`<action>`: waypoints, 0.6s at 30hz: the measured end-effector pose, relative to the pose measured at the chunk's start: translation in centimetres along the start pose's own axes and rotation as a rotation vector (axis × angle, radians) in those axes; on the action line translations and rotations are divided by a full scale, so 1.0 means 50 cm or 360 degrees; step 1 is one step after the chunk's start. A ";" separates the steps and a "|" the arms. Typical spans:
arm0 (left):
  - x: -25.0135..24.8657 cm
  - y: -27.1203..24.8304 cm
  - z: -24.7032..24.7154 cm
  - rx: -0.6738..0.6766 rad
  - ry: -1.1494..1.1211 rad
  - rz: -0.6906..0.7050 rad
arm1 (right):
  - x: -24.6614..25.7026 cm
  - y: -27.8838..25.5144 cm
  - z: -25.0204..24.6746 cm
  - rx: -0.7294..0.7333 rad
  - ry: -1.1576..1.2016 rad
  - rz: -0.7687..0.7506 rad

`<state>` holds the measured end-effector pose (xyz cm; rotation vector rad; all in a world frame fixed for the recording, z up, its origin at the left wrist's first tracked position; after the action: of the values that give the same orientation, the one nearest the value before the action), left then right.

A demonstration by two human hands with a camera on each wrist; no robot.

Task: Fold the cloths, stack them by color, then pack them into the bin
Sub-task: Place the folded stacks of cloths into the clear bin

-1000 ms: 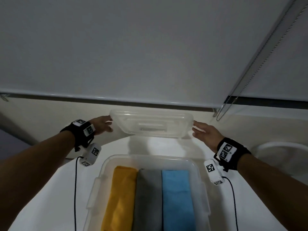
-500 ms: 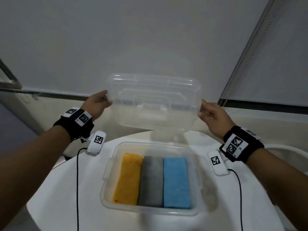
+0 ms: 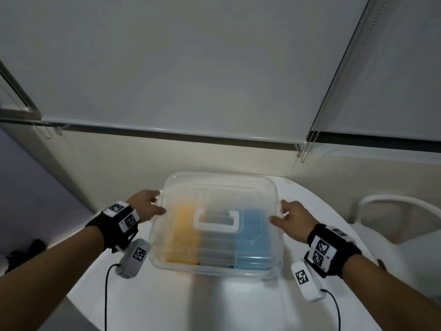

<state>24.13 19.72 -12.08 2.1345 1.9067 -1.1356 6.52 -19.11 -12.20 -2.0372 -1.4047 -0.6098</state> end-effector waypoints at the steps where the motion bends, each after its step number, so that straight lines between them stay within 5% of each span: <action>1: 0.008 -0.008 0.020 0.0040 0.0130 0.0008 | -0.016 -0.012 0.017 0.0027 -0.0076 0.0048; 5: 0.050 -0.018 0.052 0.0065 0.0137 -0.0022 | -0.049 -0.039 0.058 0.0080 -0.0124 0.0143; 10: 0.088 -0.035 0.065 0.0105 -0.0430 -0.0202 | -0.062 -0.056 0.071 0.0123 0.0301 0.0281; 18: -0.025 -0.050 0.192 0.0529 -0.1022 -0.0247 | -0.167 -0.082 0.033 -0.0187 0.0944 0.0868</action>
<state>17.48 14.44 -17.31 1.4590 1.6718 -1.9830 -0.08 -22.48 -18.06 -1.9711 -0.4573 -0.9530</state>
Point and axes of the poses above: each hand's wrist, its own y-axis towards the middle knuckle, its own z-axis out of the palm, x = y × z, the point moved 10 cm from there along y, towards the middle knuckle, and after that the axes turned 1 degree about -y, right-handed, at the moved point
